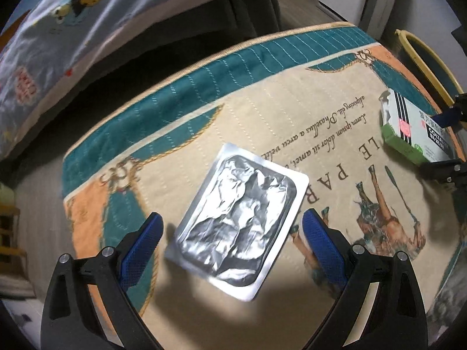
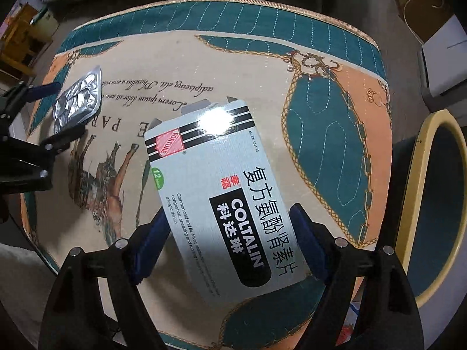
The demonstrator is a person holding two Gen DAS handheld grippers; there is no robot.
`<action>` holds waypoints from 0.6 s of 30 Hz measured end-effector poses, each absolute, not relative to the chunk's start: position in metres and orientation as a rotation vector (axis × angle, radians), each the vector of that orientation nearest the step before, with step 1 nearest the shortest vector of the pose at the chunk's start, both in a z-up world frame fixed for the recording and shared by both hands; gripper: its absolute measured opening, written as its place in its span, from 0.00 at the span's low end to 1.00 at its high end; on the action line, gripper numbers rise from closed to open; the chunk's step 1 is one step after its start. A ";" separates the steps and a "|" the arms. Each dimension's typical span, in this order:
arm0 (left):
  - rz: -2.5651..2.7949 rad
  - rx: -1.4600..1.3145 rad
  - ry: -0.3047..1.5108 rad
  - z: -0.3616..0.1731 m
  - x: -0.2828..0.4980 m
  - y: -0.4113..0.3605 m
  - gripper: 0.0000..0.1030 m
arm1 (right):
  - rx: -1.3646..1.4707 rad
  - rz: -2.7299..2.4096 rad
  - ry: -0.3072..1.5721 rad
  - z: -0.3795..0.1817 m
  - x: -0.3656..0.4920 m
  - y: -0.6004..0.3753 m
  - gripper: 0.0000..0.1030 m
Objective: Collect trash
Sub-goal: 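Grasp the foil blister pack with the left tool while the right tool grasps the COLTALIN box, then carry the foil pack and COLTALIN box over the wastebasket and open both tools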
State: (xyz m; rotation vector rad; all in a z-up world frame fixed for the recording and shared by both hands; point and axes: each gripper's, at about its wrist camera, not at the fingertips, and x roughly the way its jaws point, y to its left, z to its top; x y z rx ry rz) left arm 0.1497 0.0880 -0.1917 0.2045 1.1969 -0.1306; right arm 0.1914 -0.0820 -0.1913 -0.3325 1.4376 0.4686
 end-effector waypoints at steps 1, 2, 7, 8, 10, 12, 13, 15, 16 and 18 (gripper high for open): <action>-0.135 0.206 1.195 -0.193 0.151 0.088 0.93 | -0.329 0.470 1.436 -0.191 0.193 -0.084 0.81; -0.138 0.199 1.190 -0.193 0.153 0.088 0.93 | -0.328 0.470 1.430 -0.191 0.194 -0.088 0.85; -0.143 0.130 1.209 -0.197 0.161 0.096 0.93 | -0.365 0.476 1.401 -0.196 0.199 -0.093 0.89; -0.144 0.138 1.213 -0.196 0.161 0.095 0.91 | -0.374 0.479 1.405 -0.199 0.196 -0.092 0.89; -0.158 0.139 1.220 -0.194 0.161 0.093 0.84 | -0.414 0.486 1.388 -0.202 0.189 -0.087 0.89; -0.169 0.154 1.220 -0.191 0.159 0.092 0.74 | -0.420 0.493 1.381 -0.201 0.187 -0.086 0.82; -0.179 0.157 1.225 -0.189 0.158 0.091 0.72 | -0.417 0.482 1.378 -0.199 0.187 -0.086 0.76; -0.185 0.171 1.227 -0.188 0.157 0.090 0.69 | -0.393 0.474 1.381 -0.197 0.188 -0.089 0.74; -0.192 0.175 1.230 -0.187 0.156 0.089 0.69 | -0.369 0.473 1.387 -0.195 0.189 -0.091 0.73; -0.193 0.188 1.223 -0.182 0.152 0.088 0.68 | -0.359 0.468 1.382 -0.192 0.189 -0.096 0.73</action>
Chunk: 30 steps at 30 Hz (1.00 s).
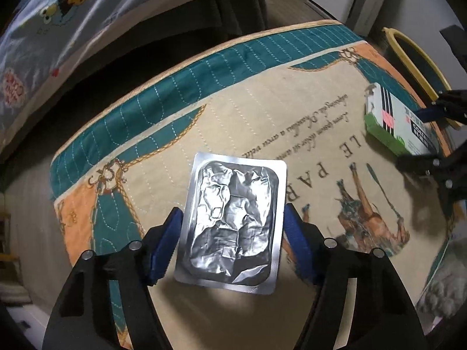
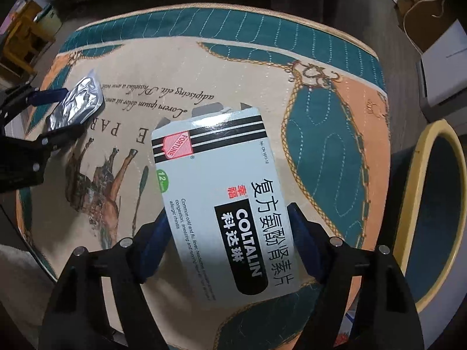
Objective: Collect trash
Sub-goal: 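Carry the foil pack and COLTALIN box over the wastebasket and open both tools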
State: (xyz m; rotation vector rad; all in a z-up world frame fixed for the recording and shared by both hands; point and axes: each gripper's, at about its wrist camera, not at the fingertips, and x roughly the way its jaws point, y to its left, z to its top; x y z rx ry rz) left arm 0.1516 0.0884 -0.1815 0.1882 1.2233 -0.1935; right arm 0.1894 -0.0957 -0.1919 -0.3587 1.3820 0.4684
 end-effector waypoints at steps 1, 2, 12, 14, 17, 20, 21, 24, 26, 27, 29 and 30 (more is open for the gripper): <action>-0.194 0.189 1.217 -0.178 0.151 0.087 0.68 | -0.359 0.466 1.371 -0.188 0.189 -0.099 0.73; -0.196 0.181 1.206 -0.173 0.150 0.086 0.68 | -0.357 0.465 1.363 -0.183 0.192 -0.099 0.73; -0.229 0.193 1.087 -0.118 0.146 0.041 0.68 | -0.191 0.401 1.277 -0.121 0.182 -0.156 0.73; -0.245 0.211 1.065 -0.110 0.145 0.025 0.68 | -0.156 0.373 1.262 -0.110 0.181 -0.173 0.73; -0.278 0.226 1.034 -0.099 0.145 0.000 0.68 | -0.103 0.339 1.241 -0.100 0.182 -0.200 0.73; -0.318 0.243 1.009 -0.093 0.145 -0.028 0.68 | -0.073 0.309 1.217 -0.092 0.180 -0.223 0.73; -0.330 0.244 1.005 -0.092 0.145 -0.035 0.68 | -0.062 0.299 1.211 -0.092 0.180 -0.229 0.73; -0.376 0.250 0.992 -0.091 0.147 -0.070 0.68 | -0.011 0.247 1.200 -0.090 0.180 -0.262 0.73; -0.415 0.257 0.985 -0.091 0.149 -0.094 0.68 | 0.021 0.217 1.198 -0.092 0.181 -0.281 0.73; -0.434 0.264 0.982 -0.091 0.150 -0.107 0.68 | 0.038 0.194 1.197 -0.092 0.182 -0.294 0.73; -0.474 0.277 0.975 -0.091 0.153 -0.134 0.68 | 0.056 0.162 1.194 -0.095 0.181 -0.310 0.73; -0.491 0.282 0.973 -0.091 0.152 -0.145 0.68 | 0.070 0.148 1.194 -0.095 0.181 -0.320 0.73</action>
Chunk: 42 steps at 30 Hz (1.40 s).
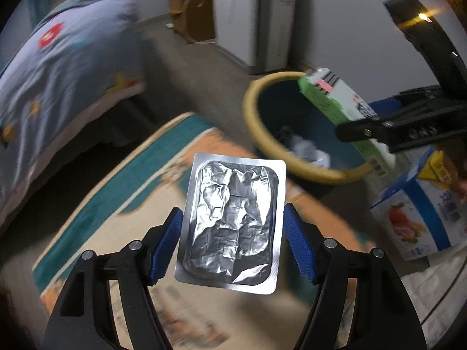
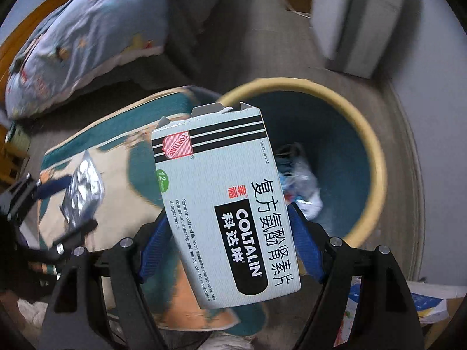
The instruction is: Collect trash
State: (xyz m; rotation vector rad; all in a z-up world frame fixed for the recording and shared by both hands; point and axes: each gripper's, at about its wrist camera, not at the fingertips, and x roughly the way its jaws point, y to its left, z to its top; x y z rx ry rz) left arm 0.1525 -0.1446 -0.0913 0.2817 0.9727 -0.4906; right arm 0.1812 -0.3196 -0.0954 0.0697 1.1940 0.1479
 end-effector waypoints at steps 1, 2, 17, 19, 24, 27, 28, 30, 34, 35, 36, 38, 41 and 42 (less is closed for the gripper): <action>-0.504 0.286 0.971 -0.092 0.151 -0.154 0.68 | 0.090 0.130 1.195 -0.097 0.182 -0.331 0.73; -0.525 0.291 0.969 -0.093 0.151 -0.167 0.68 | 0.105 0.114 1.195 -0.097 0.182 -0.340 0.73; -0.588 0.312 0.976 -0.121 0.188 -0.258 0.68 | 0.307 -0.114 1.166 -0.120 0.198 -0.429 0.74; -0.594 0.317 0.966 -0.121 0.196 -0.265 0.68 | 0.331 -0.120 1.153 -0.119 0.199 -0.433 0.74; -0.592 0.342 0.933 -0.120 0.206 -0.275 0.69 | 0.369 -0.139 1.145 -0.123 0.202 -0.440 0.74; -0.585 0.355 0.916 -0.126 0.206 -0.280 0.69 | 0.405 -0.142 1.150 -0.129 0.205 -0.441 0.74; -0.584 0.358 0.916 -0.127 0.206 -0.280 0.69 | 0.412 -0.138 1.147 -0.130 0.206 -0.440 0.74; -0.586 0.350 0.916 -0.130 0.208 -0.280 0.69 | 0.427 -0.125 1.135 -0.129 0.207 -0.438 0.74; -0.574 0.321 0.907 -0.128 0.212 -0.274 0.70 | 0.431 -0.096 1.105 -0.124 0.212 -0.430 0.75; -0.565 0.312 0.908 -0.129 0.212 -0.271 0.71 | 0.432 -0.096 1.096 -0.123 0.212 -0.430 0.77; -0.562 0.304 0.909 -0.129 0.213 -0.268 0.75 | 0.437 -0.096 1.091 -0.123 0.212 -0.430 0.80; -0.552 0.290 0.905 -0.127 0.214 -0.262 0.77 | 0.447 -0.099 1.083 -0.122 0.211 -0.430 0.85; -0.540 0.282 0.904 -0.124 0.213 -0.256 0.81 | 0.442 -0.103 1.092 -0.122 0.212 -0.428 0.86; -0.539 0.280 0.903 -0.123 0.212 -0.255 0.82 | 0.434 -0.104 1.097 -0.122 0.212 -0.427 0.86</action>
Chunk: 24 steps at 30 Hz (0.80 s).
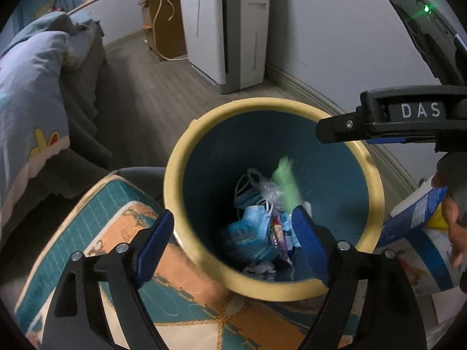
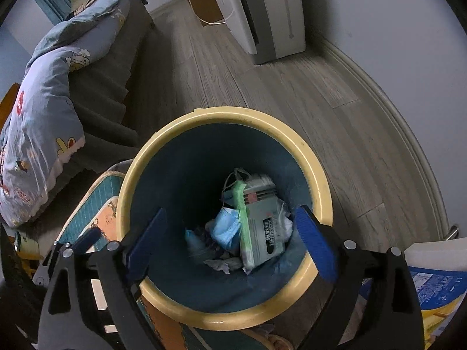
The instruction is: Collect trash
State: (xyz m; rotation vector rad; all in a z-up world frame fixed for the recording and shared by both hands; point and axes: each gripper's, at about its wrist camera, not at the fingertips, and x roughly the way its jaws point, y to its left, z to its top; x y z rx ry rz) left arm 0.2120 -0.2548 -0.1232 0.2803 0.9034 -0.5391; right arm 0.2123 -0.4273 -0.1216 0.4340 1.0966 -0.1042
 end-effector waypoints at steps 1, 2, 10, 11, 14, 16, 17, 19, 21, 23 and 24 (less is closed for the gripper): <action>-0.534 0.282 0.900 -0.122 0.212 -0.253 0.83 | 0.428 -0.105 1.098 -0.120 0.212 -0.427 0.87; -0.528 0.284 0.895 -0.120 0.211 -0.251 0.84 | 0.423 -0.106 1.098 -0.119 0.211 -0.427 0.88; -0.509 0.246 0.887 -0.094 0.198 -0.230 0.85 | 0.377 -0.097 1.081 -0.097 0.191 -0.417 0.92; -0.504 0.245 0.880 -0.087 0.193 -0.226 0.90 | 0.366 -0.090 1.075 -0.091 0.186 -0.413 0.92; -0.489 0.241 0.860 -0.070 0.180 -0.216 0.92 | 0.327 -0.065 1.049 -0.073 0.171 -0.399 0.93; -0.480 0.222 0.860 -0.059 0.172 -0.209 0.93 | 0.317 -0.046 1.019 -0.058 0.156 -0.391 0.94; -0.476 0.210 0.861 -0.053 0.166 -0.205 0.93 | 0.312 -0.042 1.005 -0.052 0.148 -0.388 0.94; -0.466 0.197 0.864 -0.045 0.158 -0.197 0.93 | 0.301 -0.040 0.982 -0.041 0.131 -0.383 0.94; -0.447 0.186 0.860 -0.037 0.146 -0.189 0.94 | 0.293 -0.052 0.964 -0.033 0.112 -0.380 0.94; -0.408 0.196 0.839 -0.027 0.133 -0.183 0.95 | 0.293 -0.063 0.955 -0.029 0.099 -0.379 0.94; -0.397 0.202 0.827 -0.023 0.127 -0.181 0.95 | 0.292 -0.069 0.951 -0.027 0.090 -0.379 0.94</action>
